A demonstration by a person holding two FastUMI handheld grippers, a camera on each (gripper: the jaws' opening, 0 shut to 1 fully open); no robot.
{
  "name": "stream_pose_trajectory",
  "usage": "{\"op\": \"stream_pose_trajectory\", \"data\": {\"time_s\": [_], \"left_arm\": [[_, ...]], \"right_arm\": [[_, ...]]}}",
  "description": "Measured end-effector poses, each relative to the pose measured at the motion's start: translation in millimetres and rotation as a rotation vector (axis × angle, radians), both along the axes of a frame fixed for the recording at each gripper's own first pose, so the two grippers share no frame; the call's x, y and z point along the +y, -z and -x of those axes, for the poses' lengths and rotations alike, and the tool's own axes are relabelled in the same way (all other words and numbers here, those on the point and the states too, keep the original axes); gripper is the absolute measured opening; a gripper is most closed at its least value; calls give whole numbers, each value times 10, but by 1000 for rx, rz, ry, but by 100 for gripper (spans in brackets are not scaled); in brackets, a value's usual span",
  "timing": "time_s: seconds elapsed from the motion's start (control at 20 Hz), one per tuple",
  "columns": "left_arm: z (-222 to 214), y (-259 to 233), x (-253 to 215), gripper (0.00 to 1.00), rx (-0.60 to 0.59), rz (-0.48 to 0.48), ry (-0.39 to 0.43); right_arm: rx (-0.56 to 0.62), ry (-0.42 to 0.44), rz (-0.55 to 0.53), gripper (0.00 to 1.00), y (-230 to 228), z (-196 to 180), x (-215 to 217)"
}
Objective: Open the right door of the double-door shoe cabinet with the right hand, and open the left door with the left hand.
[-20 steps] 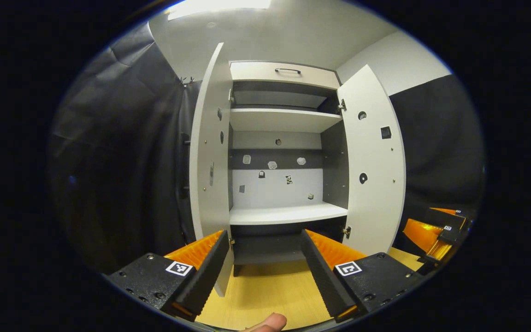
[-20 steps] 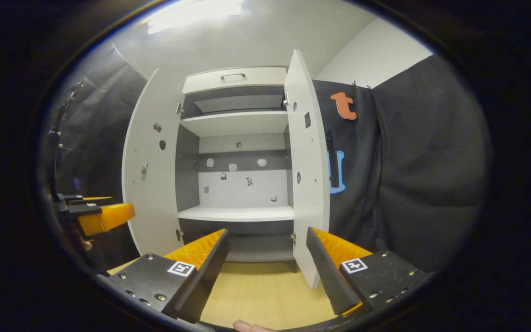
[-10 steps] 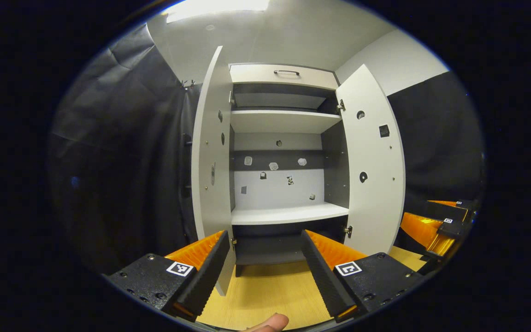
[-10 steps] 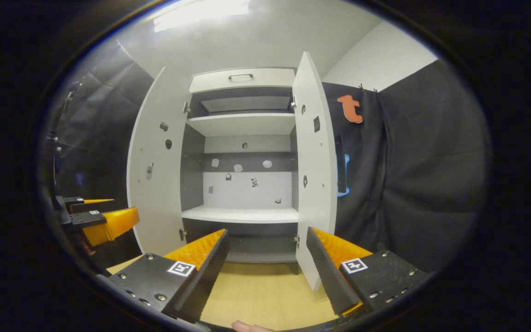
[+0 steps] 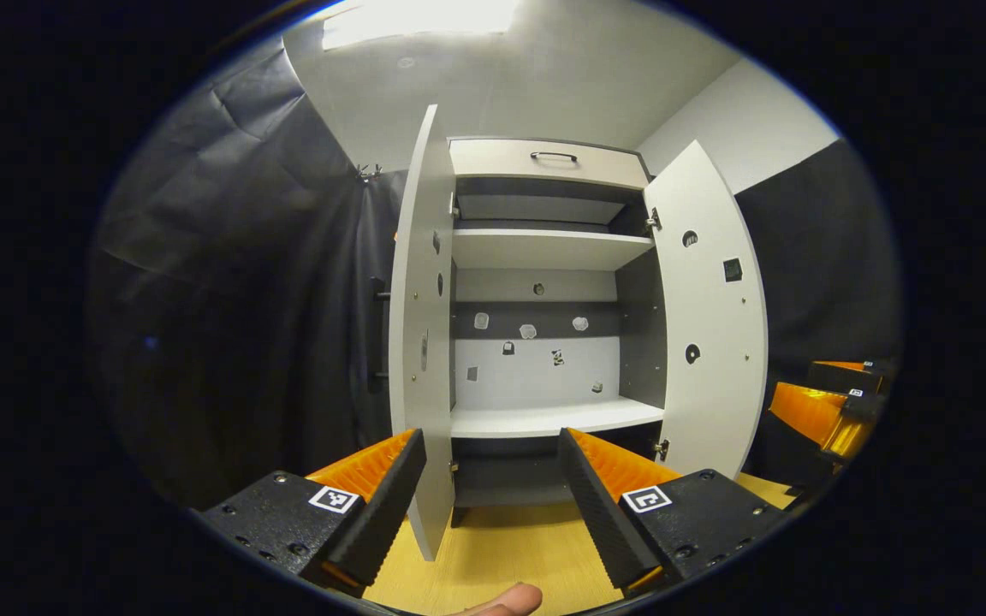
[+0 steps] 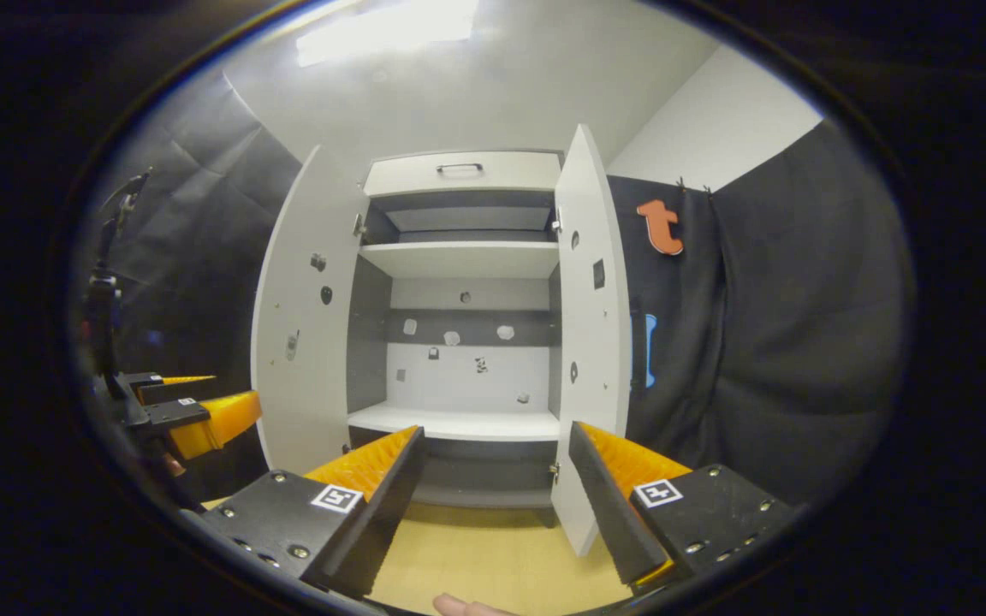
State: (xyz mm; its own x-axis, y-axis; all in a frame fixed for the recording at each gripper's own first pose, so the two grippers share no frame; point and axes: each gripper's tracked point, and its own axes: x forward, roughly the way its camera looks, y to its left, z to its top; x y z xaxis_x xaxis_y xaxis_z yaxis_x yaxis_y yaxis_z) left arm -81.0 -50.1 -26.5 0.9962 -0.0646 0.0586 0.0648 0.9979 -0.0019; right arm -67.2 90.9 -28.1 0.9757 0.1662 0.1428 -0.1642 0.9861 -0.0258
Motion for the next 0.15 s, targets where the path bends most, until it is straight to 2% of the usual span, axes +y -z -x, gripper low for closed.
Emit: {"op": "stream_pose_trajectory", "data": {"time_s": [0.05, 0.1, 0.15], "left_arm": [[-3, 4, -23, 96, 2, 7, 8], [6, -4, -42, 96, 2, 16, 15], [13, -16, -47, 96, 0, 27, 19]], "right_arm": [[-2, 2, -4, 95, -3, 7, -16], [-3, 1, -9, 99, -6, 25, -20], [-4, 2, -14, 99, -11, 47, -32]]}}
